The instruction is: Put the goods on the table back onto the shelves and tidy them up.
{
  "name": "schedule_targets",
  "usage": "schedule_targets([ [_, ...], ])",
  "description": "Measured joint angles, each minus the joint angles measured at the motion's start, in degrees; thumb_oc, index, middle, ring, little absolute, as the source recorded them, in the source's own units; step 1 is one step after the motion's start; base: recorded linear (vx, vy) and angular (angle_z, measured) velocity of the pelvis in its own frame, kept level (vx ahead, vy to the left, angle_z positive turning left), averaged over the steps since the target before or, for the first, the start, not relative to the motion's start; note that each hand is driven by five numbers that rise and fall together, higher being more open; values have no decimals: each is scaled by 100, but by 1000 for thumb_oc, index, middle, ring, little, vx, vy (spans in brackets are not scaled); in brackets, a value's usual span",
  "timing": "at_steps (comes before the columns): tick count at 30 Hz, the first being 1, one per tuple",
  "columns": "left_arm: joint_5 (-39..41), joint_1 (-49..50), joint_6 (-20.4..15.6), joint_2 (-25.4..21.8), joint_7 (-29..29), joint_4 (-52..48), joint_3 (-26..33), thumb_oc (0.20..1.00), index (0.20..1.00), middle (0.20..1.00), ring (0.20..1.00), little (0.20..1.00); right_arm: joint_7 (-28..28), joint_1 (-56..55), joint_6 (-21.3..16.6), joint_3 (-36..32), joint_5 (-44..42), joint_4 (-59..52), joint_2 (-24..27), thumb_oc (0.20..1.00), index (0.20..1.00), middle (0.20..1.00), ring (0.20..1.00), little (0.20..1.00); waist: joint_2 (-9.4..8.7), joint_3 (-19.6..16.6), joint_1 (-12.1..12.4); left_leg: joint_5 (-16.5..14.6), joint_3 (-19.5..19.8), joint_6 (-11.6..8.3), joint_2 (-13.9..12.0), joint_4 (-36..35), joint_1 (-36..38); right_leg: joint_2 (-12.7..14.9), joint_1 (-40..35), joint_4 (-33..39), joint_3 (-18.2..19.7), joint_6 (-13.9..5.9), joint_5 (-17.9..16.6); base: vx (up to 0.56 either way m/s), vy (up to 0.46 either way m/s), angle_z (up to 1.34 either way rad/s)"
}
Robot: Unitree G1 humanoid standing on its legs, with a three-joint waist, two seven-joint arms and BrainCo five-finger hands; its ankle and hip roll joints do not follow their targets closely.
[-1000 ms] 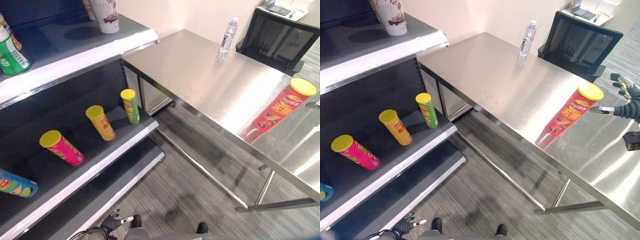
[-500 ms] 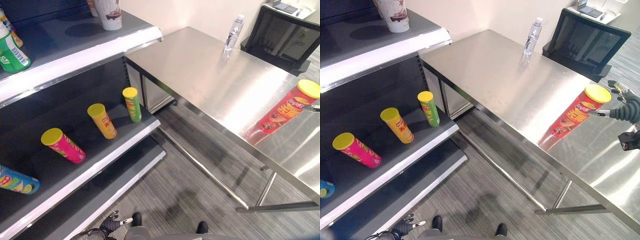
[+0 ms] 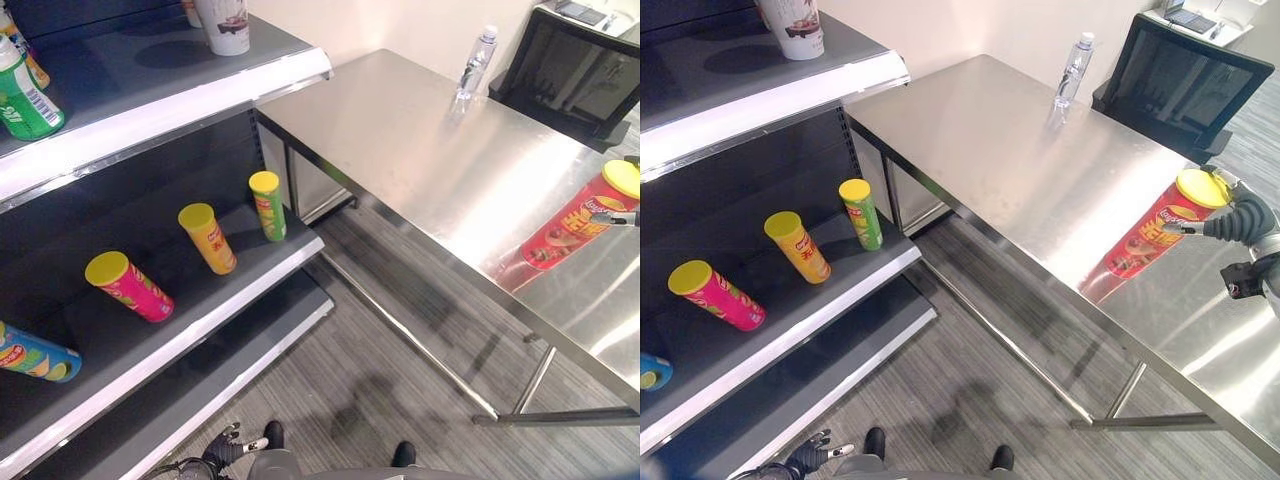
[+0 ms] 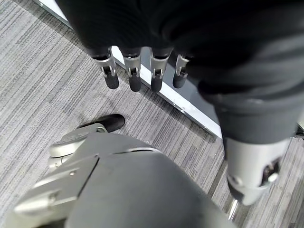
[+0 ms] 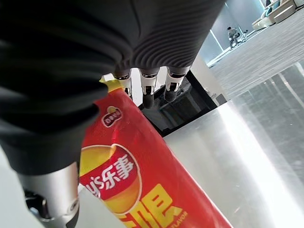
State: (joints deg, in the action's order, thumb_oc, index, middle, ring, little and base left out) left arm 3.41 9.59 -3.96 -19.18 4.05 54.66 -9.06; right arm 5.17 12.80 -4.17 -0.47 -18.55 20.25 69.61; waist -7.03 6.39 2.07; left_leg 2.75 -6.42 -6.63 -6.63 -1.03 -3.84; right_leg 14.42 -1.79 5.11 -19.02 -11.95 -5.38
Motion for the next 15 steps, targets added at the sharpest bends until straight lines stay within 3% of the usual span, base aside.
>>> schedule_targets([
  [1, 0, -1, 0, 0, -4, 0, 0, 1000, 1000, 1000, 1000, 1000, 0, 1, 0, 1, 39, 0, 0, 683, 683, 683, 683, 683, 2, -1, 1, 0, 4, 0, 1, 0, 1, 0, -4, 0, -5, 0, 0, 0, 0, 0],
  [2, 0, -2, 0, 0, -7, 0, 0, 1000, 1000, 1000, 1000, 1000, -19, 10, 0, 0, 62, 0, 0, 247, 247, 247, 247, 247, 7, -4, 0, 1, 9, 0, 1, 0, 1, 0, -6, 0, -10, 0, 1, 0, 0, 0],
  [3, 0, -1, 1, 2, -8, 5, 0, 1000, 1000, 1000, 1000, 1000, -58, 51, 1, 2, 62, 3, 3, 200, 200, 200, 200, 200, 8, -5, -5, 2, 10, -1, 1, 1, 2, 0, -9, 0, -11, 0, 1, 0, 0, 0],
  [15, 2, -2, 1, 11, -22, 4, 3, 1000, 1000, 1000, 1000, 1000, -63, 64, 7, -5, 75, -55, -11, 200, 200, 200, 200, 200, 27, -14, -4, 12, 99, -3, 7, 2, 11, -1, -58, 0, -47, -3, 6, 1, -1, 2],
])
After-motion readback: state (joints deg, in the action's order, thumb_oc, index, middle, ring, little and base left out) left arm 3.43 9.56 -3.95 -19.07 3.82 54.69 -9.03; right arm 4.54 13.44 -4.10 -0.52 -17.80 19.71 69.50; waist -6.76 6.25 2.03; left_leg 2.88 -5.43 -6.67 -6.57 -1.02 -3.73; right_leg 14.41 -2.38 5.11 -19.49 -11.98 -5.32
